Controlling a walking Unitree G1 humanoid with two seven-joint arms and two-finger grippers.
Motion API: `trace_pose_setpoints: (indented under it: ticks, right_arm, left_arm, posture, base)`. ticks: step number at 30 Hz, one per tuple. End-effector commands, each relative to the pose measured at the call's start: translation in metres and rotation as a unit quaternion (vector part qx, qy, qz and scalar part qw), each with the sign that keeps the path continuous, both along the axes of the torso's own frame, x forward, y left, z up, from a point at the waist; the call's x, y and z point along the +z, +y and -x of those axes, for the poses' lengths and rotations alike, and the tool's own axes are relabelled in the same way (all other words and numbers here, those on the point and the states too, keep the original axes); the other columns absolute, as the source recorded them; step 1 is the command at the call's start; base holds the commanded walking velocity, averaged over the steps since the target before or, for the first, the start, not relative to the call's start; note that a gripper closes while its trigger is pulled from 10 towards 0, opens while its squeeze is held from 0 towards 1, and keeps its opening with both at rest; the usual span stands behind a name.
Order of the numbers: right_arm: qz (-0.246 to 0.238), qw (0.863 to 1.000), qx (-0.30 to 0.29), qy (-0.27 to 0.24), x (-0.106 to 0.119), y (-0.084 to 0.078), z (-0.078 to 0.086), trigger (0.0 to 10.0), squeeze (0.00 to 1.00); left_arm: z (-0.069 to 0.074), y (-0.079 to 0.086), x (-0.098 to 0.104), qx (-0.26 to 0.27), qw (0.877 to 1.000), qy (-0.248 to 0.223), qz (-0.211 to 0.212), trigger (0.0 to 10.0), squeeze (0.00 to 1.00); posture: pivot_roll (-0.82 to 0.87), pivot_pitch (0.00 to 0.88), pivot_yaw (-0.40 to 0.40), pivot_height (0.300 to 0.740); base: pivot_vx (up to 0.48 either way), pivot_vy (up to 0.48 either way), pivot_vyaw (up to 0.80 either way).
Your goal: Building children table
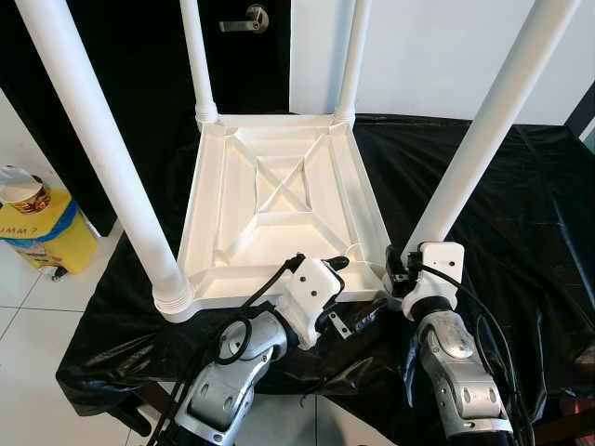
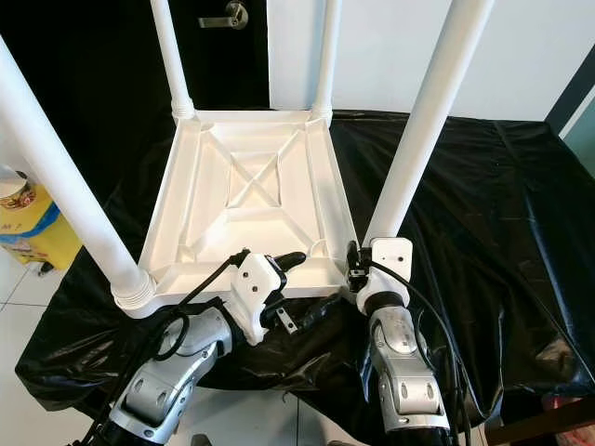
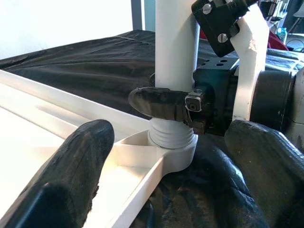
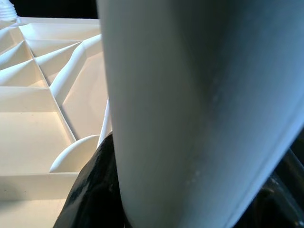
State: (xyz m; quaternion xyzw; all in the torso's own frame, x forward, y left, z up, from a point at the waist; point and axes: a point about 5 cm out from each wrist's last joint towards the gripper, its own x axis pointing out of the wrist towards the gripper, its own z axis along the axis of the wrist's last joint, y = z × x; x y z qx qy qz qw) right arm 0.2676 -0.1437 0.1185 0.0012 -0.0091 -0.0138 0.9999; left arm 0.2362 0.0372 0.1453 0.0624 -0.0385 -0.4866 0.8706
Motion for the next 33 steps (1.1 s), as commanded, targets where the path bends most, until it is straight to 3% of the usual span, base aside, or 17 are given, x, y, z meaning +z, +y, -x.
trace_pose_setpoints:
  ticks: [1, 2, 3, 4, 5, 22, 27, 28, 29, 33]
  right_arm:
    - [0.007, 0.999, -0.005, 0.036, -0.013, 0.000, 0.003, 10.0, 0.00]
    - [0.009, 0.999, -0.005, 0.034, -0.012, 0.000, 0.003, 10.0, 0.27]
    - [0.012, 0.999, -0.002, 0.031, -0.010, 0.000, 0.004, 10.0, 0.77]
    - [0.013, 0.999, 0.000, 0.029, -0.010, 0.000, 0.004, 10.0, 0.77]
    - [0.014, 1.000, 0.004, 0.025, -0.008, 0.000, 0.004, 10.0, 1.00]
    - [0.014, 0.995, 0.096, -0.020, 0.000, -0.024, 0.008, 10.0, 1.00]
    - [0.041, 0.984, 0.171, -0.016, 0.000, -0.040, 0.004, 10.0, 1.00]
    - [0.047, 0.983, 0.180, -0.012, -0.001, -0.042, 0.002, 10.0, 0.95]
    - [0.052, 0.981, 0.189, -0.010, -0.001, -0.044, 0.000, 10.0, 0.00]
    - [0.060, 0.976, 0.208, -0.009, 0.000, -0.046, -0.006, 10.0, 0.00]
  left_arm:
    - [0.000, -0.001, -0.001, 0.014, 1.000, 0.002, -0.003, 10.0, 0.00]
    - [0.000, -0.001, -0.001, 0.014, 1.000, 0.002, -0.003, 10.0, 0.00]
    - [0.000, -0.001, -0.002, 0.014, 1.000, 0.003, -0.003, 10.0, 0.00]
    - [0.000, -0.001, -0.002, 0.014, 1.000, 0.003, -0.003, 10.0, 0.00]
    - [0.000, -0.001, -0.002, 0.015, 1.000, 0.003, -0.003, 10.0, 0.00]
    - [-0.001, -0.001, -0.001, 0.016, 1.000, 0.003, -0.002, 10.0, 0.00]
    - [-0.002, -0.002, -0.001, 0.013, 1.000, 0.003, -0.002, 10.0, 0.00]
    - [-0.002, -0.002, -0.001, 0.013, 1.000, 0.002, -0.003, 10.0, 0.00]
    - [-0.002, -0.001, -0.001, 0.012, 1.000, 0.002, -0.003, 10.0, 0.00]
    - [-0.003, -0.001, 0.000, 0.012, 1.000, 0.001, -0.004, 10.0, 0.00]
  posture:
    - [0.00, 0.035, -0.061, 0.740]
    - [0.00, 0.037, -0.059, 0.740]
    - [0.00, 0.037, -0.059, 0.740]
    - [0.00, 0.037, -0.059, 0.740]
    - [-0.01, 0.040, -0.060, 0.740]
    - [-0.02, 0.042, -0.056, 0.740]
    - [-0.02, 0.035, -0.047, 0.740]
    - [-0.02, 0.035, -0.047, 0.740]
    - [-0.02, 0.033, -0.044, 0.740]
    - [-0.02, 0.032, -0.041, 0.740]
  base:
    - [0.000, 0.000, 0.00]
    - [0.000, 0.000, 0.00]
    - [0.000, 0.000, 0.00]
    - [0.000, 0.000, 0.00]
    - [0.000, 0.000, 0.00]
    - [0.000, 0.000, 0.00]
    - [0.000, 0.000, 0.00]
    - [0.000, 0.000, 0.00]
    - [0.000, 0.000, 0.00]
    - [0.000, 0.000, 0.00]
